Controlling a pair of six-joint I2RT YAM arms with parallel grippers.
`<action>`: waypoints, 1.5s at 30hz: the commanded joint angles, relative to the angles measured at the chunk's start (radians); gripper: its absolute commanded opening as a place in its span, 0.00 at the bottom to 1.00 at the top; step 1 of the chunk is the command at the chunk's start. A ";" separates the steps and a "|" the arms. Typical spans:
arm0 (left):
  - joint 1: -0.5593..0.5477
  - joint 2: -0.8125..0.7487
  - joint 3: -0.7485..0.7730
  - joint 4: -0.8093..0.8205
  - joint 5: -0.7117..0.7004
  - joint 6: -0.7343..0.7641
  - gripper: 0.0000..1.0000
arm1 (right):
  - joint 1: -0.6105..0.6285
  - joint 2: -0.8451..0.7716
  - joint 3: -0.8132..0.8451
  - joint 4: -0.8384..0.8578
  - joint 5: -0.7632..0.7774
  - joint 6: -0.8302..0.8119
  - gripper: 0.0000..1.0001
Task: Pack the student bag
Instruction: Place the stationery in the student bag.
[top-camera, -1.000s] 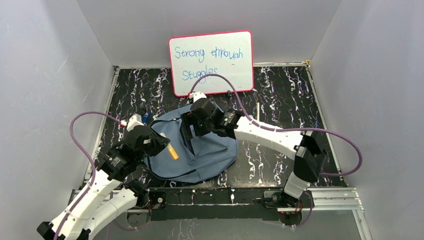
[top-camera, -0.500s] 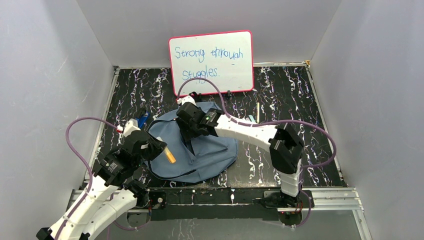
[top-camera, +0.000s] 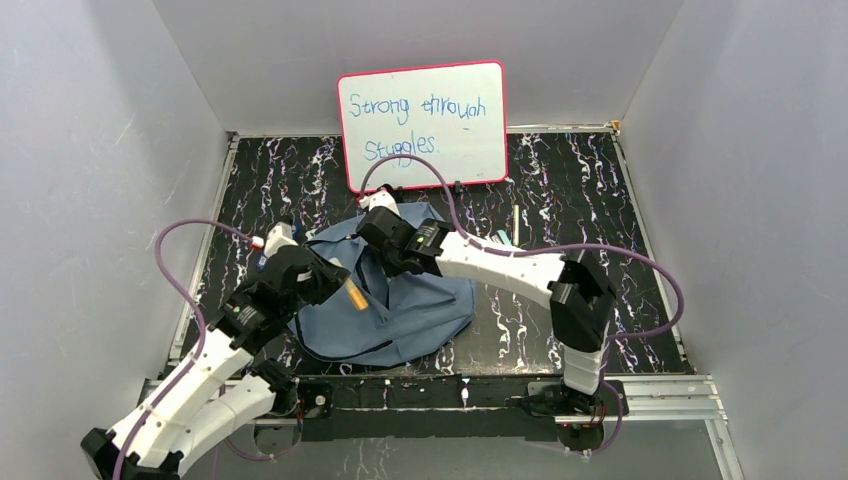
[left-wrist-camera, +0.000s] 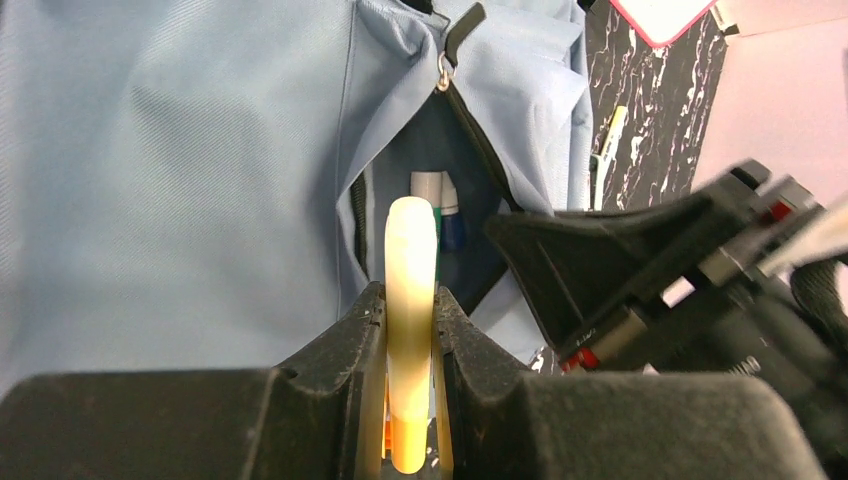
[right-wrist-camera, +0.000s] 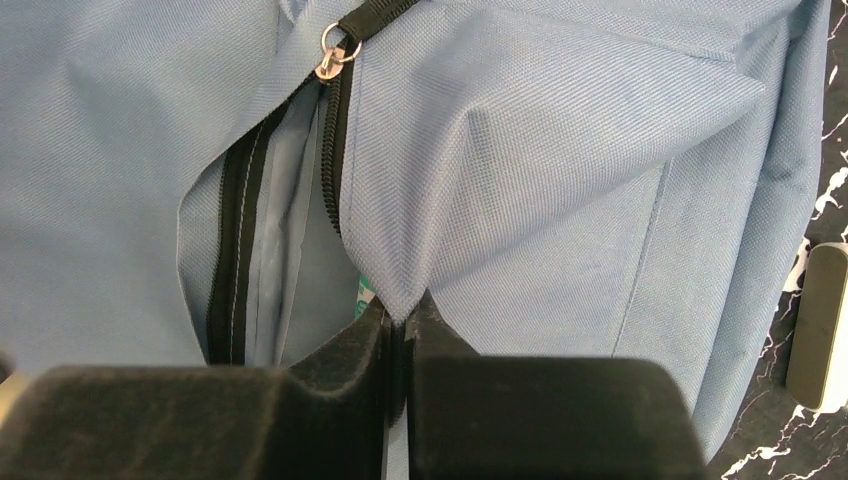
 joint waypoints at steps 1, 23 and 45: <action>0.003 0.065 0.006 0.153 -0.027 0.025 0.00 | 0.011 -0.119 -0.018 0.097 -0.053 0.047 0.09; 0.003 0.348 -0.083 0.481 0.095 0.061 0.00 | 0.010 -0.179 -0.053 0.166 -0.093 0.074 0.01; 0.003 0.448 0.007 0.448 0.251 0.155 0.59 | -0.032 -0.306 -0.219 0.236 -0.129 0.134 0.11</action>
